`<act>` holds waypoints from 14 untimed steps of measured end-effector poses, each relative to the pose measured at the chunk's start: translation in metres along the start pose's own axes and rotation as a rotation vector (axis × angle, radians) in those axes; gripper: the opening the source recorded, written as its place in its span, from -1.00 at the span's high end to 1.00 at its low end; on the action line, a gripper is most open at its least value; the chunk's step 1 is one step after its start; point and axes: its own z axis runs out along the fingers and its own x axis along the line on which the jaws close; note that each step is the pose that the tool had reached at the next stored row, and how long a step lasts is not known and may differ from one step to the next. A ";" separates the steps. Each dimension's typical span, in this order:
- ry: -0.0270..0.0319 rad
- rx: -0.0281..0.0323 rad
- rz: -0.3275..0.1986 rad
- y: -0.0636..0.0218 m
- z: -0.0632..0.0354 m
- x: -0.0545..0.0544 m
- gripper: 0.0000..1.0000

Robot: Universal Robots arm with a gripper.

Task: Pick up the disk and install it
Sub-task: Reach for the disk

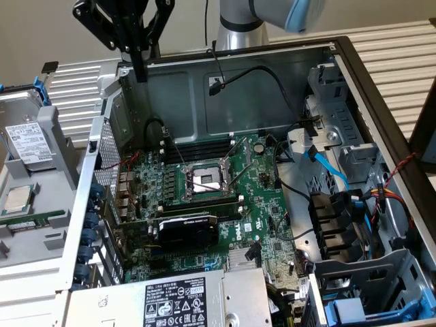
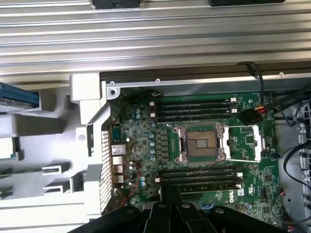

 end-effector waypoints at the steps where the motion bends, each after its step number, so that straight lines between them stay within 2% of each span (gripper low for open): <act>1: -0.0001 0.0000 0.000 0.0046 0.0002 0.001 0.79; 3: 0.0002 0.0003 0.000 0.0097 0.0005 0.004 0.79; 14: 0.0000 -0.0001 -0.006 0.0065 0.0004 0.039 0.79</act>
